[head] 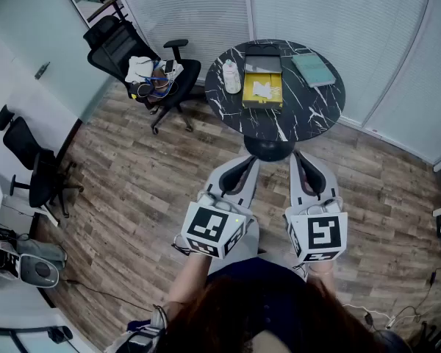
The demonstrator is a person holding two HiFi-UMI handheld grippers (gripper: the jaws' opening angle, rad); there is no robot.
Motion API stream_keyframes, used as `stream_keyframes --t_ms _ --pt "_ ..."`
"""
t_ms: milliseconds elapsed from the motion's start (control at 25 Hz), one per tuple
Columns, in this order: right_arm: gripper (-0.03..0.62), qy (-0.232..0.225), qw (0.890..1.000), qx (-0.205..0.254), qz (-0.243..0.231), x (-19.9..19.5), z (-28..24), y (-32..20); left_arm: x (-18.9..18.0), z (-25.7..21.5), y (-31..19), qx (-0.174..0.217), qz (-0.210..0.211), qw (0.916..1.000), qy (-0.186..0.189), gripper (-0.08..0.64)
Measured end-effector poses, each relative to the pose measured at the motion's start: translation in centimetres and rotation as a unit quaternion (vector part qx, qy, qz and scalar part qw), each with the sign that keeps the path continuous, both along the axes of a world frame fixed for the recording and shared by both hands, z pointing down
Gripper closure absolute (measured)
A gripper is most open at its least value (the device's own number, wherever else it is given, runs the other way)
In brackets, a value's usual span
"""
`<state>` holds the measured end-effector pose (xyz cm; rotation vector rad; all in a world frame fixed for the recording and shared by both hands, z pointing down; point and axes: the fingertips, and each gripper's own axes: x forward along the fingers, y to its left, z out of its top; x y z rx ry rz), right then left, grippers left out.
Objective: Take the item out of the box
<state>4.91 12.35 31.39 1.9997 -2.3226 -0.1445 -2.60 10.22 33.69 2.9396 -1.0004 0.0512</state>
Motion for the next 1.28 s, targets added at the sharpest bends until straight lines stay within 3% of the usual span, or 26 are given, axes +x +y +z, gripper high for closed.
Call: stream_keyframes --t_ms 480,1280 --pt "0.569 -0.003 1.000 -0.013 -0.006 0.1 0.8 -3.1 0.1 0.6 -3.3 -0.009 0.000 1.0000 0.000 0.534" --pt "0.568 0.032 0.999 -0.011 0.002 0.1 0.8 -12.5 0.8 1.1 -12.8 -0.015 0.018 0.9997 0.004 0.534"
